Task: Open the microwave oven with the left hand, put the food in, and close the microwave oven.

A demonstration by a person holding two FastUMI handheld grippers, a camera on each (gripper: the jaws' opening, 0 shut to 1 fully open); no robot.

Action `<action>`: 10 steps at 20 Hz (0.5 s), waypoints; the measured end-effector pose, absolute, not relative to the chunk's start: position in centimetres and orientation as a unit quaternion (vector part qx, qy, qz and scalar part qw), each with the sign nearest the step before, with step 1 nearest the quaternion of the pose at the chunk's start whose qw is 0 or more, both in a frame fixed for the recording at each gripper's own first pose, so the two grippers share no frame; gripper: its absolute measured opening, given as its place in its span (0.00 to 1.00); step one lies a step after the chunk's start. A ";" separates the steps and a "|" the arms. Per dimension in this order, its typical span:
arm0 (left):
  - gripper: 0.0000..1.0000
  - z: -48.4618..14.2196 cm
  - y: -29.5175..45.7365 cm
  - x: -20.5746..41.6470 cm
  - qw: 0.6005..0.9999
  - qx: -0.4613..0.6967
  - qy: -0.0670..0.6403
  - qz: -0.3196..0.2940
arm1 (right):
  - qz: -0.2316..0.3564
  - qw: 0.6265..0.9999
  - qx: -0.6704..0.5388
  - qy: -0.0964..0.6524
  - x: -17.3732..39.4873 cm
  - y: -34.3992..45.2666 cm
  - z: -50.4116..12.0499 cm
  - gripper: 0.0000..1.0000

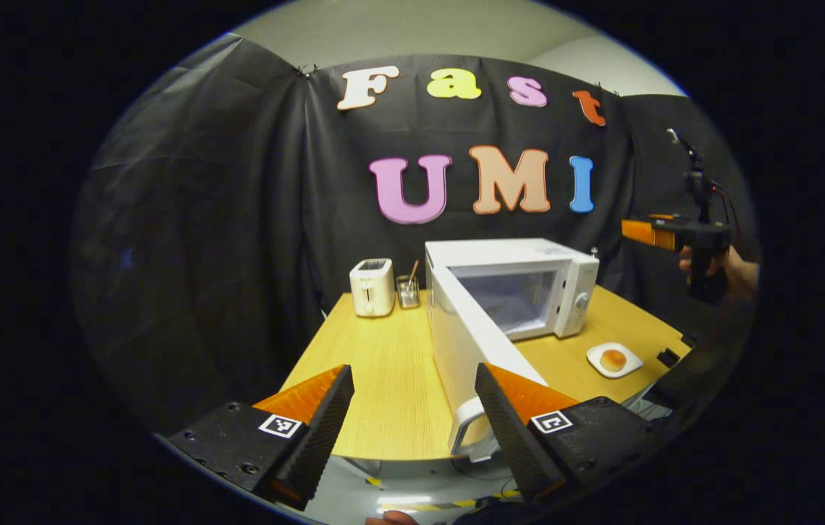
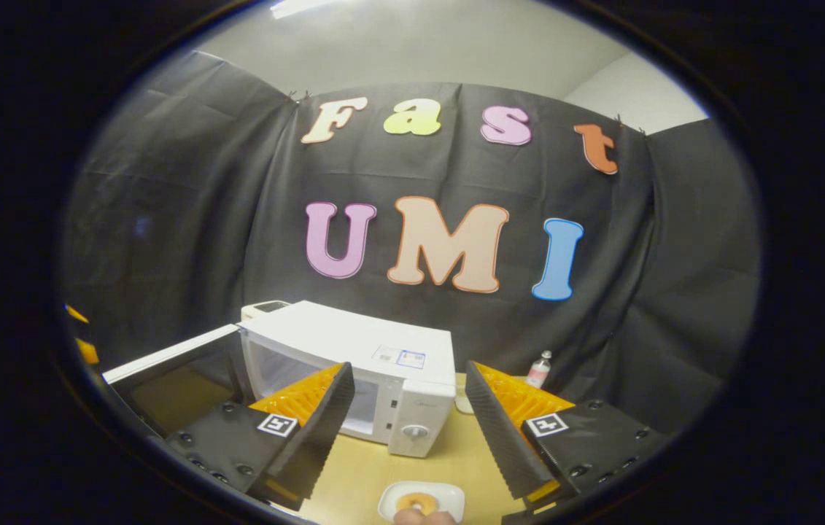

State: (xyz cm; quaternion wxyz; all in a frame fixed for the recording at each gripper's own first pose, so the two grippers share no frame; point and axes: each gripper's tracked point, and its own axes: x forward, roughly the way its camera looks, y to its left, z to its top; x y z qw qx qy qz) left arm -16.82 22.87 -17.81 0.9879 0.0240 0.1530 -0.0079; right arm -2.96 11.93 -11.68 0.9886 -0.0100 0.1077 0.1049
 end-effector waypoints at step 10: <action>1.00 -7.9 16.0 -11.4 0.999 -0.012 0.032 0.001 | 0.085 0.984 0.018 0.153 -3.7 9.5 -18.2 0.97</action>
